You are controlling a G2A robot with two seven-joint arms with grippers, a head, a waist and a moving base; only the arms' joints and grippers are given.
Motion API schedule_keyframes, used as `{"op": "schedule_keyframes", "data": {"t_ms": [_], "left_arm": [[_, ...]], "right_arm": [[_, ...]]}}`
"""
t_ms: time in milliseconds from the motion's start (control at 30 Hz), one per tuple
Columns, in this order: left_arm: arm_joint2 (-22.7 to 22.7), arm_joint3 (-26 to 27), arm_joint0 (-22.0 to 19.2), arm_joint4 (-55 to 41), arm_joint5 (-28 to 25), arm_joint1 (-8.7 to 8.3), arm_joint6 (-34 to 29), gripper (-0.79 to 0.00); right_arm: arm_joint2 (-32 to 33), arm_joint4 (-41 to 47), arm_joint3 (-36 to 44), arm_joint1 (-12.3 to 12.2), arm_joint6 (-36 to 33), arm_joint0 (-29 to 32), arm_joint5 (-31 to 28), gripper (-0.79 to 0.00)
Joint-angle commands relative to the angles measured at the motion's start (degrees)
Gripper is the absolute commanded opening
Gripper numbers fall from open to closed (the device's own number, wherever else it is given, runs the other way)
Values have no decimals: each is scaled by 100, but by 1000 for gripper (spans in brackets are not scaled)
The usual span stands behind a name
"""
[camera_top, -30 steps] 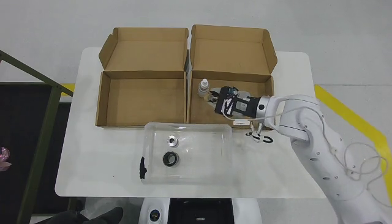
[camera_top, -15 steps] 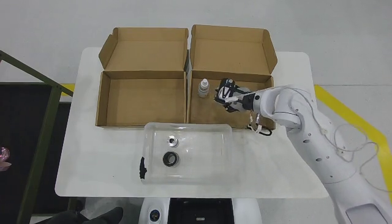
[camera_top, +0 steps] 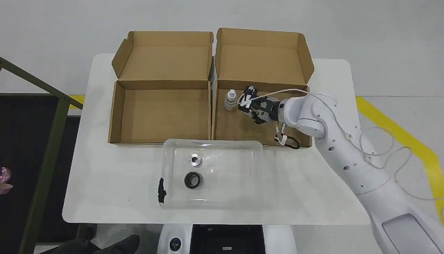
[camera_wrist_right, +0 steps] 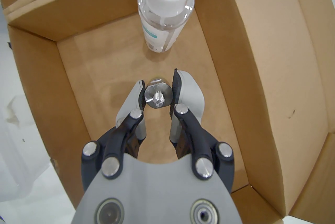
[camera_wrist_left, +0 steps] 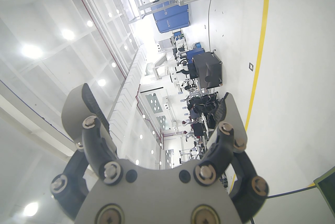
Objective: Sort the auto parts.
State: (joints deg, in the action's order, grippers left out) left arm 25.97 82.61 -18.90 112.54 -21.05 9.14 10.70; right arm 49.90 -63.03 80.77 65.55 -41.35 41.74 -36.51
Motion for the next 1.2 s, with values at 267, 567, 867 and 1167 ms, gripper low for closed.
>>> {"op": "schedule_keyframes", "data": {"t_ms": [267, 567, 867, 1167], "left_arm": [[0, 0, 0, 0, 0, 0, 0, 0], [0, 0, 0, 0, 0, 0, 0, 0], [0, 0, 0, 0, 0, 0, 0, 0], [0, 0, 0, 0, 0, 0, 0, 0]], "right_arm": [[-273, -51, -325, 128, 21, -202, 115, -529], [348, -281, 611, -73, 97, 256, 131, -363], [1177, -379, 2648, -358, 214, 1388, -188, -240], [915, -466, 3429, -378, 623, 1792, -532, -222]]}}
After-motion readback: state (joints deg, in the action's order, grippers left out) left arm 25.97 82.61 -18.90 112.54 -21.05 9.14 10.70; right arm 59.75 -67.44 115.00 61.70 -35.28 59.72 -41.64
